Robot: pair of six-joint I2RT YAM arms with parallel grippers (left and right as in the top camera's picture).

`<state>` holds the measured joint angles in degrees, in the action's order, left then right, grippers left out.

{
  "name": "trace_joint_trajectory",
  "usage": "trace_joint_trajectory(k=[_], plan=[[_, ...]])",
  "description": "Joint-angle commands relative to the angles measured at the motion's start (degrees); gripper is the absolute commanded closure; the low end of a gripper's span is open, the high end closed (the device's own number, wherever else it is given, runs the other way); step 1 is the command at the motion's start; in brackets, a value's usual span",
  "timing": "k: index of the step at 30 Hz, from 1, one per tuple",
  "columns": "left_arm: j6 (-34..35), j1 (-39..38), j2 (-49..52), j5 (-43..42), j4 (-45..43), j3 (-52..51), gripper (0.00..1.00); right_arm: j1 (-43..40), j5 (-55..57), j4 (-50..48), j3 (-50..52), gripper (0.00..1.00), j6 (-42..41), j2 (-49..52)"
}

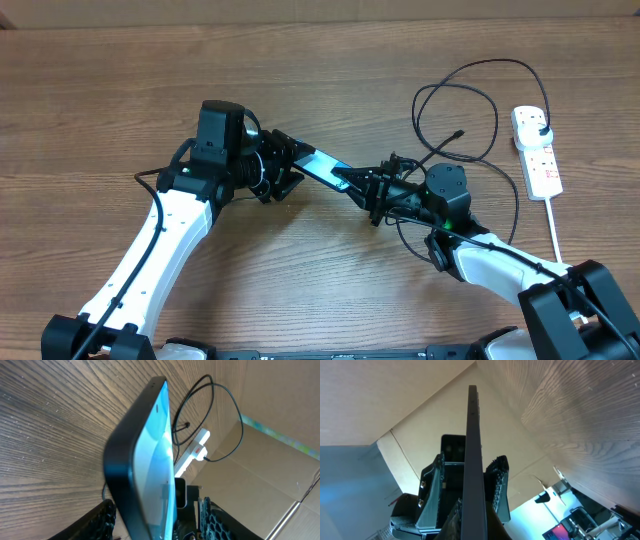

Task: Plug charger to phone and switch on socket

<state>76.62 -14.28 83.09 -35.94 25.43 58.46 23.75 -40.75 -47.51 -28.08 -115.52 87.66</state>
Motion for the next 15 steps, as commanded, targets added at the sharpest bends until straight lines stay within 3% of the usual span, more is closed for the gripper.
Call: trace_joint_trajectory(k=[1, 7, 15], plan=[[0.59, -0.42, 0.26, 0.57, -0.35, -0.42, 0.5, 1.53, 0.0, -1.29, -0.5, 0.96, -1.18, -0.85], [0.57, -0.42, 0.26, 0.55, -0.66, -0.42, 0.66, 3.45, 1.33, -1.29, -0.5, 0.96, -2.99, -0.85], [0.57, -0.42, 0.26, 0.92, -0.66, -0.42, 0.64, 5.14, 2.19, -1.31, -0.5, 0.96, -5.16, -0.85]])
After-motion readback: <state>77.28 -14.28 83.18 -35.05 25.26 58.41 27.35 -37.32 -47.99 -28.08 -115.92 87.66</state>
